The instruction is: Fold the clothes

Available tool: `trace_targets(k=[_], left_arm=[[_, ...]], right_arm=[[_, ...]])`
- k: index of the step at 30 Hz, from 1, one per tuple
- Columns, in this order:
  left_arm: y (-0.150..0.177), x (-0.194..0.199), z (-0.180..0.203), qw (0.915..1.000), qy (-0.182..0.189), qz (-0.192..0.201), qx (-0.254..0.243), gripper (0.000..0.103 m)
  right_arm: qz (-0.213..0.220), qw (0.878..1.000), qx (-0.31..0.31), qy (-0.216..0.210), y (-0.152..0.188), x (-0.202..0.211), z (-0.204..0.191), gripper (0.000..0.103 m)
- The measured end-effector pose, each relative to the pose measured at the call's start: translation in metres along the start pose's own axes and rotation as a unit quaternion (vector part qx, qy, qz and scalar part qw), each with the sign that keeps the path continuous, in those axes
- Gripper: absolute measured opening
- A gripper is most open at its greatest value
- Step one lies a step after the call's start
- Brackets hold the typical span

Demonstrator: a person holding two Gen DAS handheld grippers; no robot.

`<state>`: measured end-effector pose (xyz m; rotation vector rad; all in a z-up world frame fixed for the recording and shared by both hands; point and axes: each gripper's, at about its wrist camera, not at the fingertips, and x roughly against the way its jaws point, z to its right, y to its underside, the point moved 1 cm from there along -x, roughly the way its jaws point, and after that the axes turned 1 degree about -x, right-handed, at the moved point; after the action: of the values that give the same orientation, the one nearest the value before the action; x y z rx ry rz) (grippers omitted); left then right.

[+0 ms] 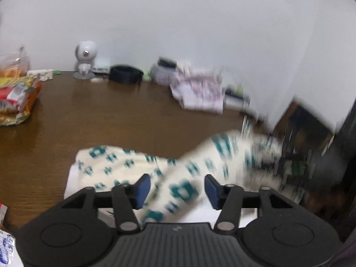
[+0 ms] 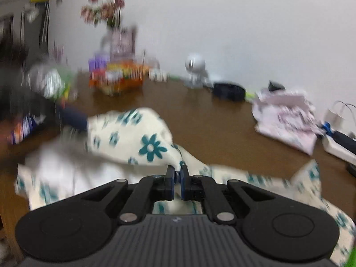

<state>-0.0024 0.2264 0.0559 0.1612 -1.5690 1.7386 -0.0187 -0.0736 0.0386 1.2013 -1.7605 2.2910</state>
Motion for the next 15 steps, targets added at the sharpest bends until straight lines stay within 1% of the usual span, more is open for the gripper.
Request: trace_targets(k=[1,2,3,4,5,6,7,10,11,12,13,14,15], left_arm=[[-0.003,0.004,-0.007,0.9998,0.002,0.010,0.016,0.068],[-0.004,0.002,-0.011,0.9996,-0.014,0.009,0.023,0.068],[-0.003,-0.007,-0.014,0.9985,-0.049,-0.010,0.024,0.068],[-0.001,-0.017,-0.015,0.9957,-0.082,-0.033,0.025,0.067],[0.002,-0.025,-0.016,0.9920,-0.113,-0.052,0.023,0.066],[0.006,-0.030,-0.015,0.9887,-0.135,-0.063,0.017,0.066],[0.010,-0.031,-0.013,0.9875,-0.143,-0.066,0.010,0.066],[0.018,-0.034,-0.008,0.9874,-0.143,-0.067,0.009,0.065],[0.020,-0.036,-0.006,0.9875,-0.141,-0.070,0.010,0.042],[0.021,-0.036,-0.003,0.9870,-0.144,-0.070,0.007,0.025],[0.023,-0.036,0.001,0.9860,-0.152,-0.069,-0.001,0.001],[0.024,-0.036,0.005,0.9848,-0.160,-0.067,-0.009,0.001],[0.026,-0.035,0.009,0.9838,-0.167,-0.063,-0.015,0.001]], right_arm=[[-0.015,1.000,-0.005,0.009,0.009,-0.001,0.002,0.004],[-0.028,0.999,-0.022,0.009,0.014,-0.003,0.005,0.005],[-0.034,0.999,-0.038,0.000,0.016,-0.002,0.007,0.006],[-0.041,0.998,-0.055,-0.009,0.017,-0.001,0.010,0.015],[-0.042,0.997,-0.068,-0.022,0.017,0.002,0.011,0.038],[-0.030,0.996,-0.073,-0.045,0.014,0.010,0.012,0.052],[-0.017,0.995,-0.079,-0.066,0.011,0.017,0.013,0.062],[0.011,0.989,-0.103,-0.103,-0.001,0.027,0.017,0.065],[0.015,0.988,-0.107,-0.113,-0.006,0.023,0.018,0.066],[0.017,0.987,-0.109,-0.114,-0.010,0.016,0.019,0.066],[0.009,0.990,-0.107,-0.095,-0.013,0.003,0.018,0.063],[-0.001,0.992,-0.102,-0.079,-0.016,-0.010,0.017,0.051],[-0.021,0.993,-0.089,-0.069,-0.016,-0.025,0.015,0.043]])
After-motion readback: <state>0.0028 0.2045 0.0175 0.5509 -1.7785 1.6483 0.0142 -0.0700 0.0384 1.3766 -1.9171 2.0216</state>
